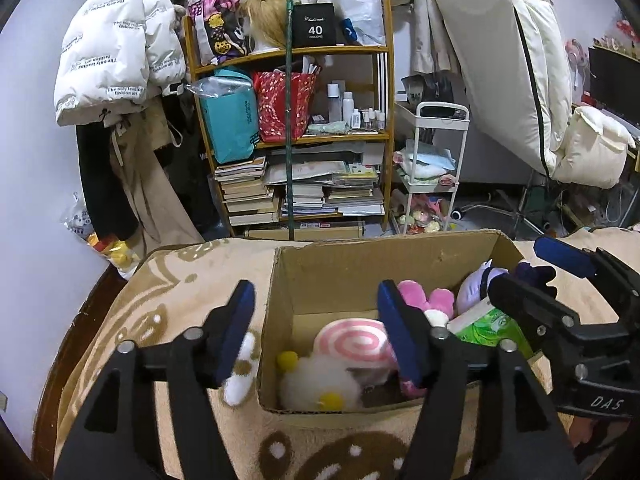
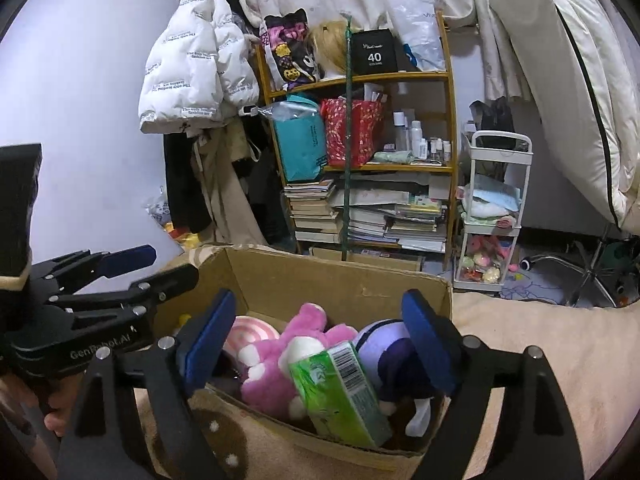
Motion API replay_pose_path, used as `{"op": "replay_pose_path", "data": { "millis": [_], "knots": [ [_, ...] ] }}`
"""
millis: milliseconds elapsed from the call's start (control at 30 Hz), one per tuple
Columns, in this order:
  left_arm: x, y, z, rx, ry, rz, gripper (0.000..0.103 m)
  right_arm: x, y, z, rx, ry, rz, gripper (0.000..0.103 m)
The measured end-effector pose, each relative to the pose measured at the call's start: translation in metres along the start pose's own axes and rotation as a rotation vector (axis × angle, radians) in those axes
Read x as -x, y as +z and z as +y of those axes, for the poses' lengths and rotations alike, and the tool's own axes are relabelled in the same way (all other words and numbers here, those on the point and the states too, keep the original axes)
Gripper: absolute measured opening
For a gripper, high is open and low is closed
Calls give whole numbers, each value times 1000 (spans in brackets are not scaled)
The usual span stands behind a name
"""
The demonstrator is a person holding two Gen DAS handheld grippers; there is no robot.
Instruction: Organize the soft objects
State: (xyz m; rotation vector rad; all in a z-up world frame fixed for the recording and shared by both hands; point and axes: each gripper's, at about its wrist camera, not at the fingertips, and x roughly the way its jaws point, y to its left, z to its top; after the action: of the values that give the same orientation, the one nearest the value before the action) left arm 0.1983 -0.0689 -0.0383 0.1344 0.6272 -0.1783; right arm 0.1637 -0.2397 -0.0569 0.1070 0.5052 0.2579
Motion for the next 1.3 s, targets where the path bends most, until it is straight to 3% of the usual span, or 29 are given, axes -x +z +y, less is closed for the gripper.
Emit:
{"op": "replay_pose_path", "data": {
  "millis": [100, 167, 267, 433, 1100, 1300],
  "knots": [
    [4, 1, 2, 10, -8, 14, 71, 2, 0, 0, -4, -7, -4, 90],
    [11, 3, 2, -3, 8, -4, 83, 4, 1, -1, -6, -10, -2, 90],
    [24, 4, 0, -18, 38, -39, 92, 9, 2, -2, -15, -20, -9, 91],
    [41, 2, 1, -24, 62, -58, 96, 21, 5, -9, -58, -39, -38, 103],
    [121, -24, 8, -6, 121, -117, 100, 93, 12, 7, 21, -78, -99, 103],
    [157, -38, 5, -20, 171, -183, 100, 120, 9, 13, 5, -88, -114, 103]
  ]
}}
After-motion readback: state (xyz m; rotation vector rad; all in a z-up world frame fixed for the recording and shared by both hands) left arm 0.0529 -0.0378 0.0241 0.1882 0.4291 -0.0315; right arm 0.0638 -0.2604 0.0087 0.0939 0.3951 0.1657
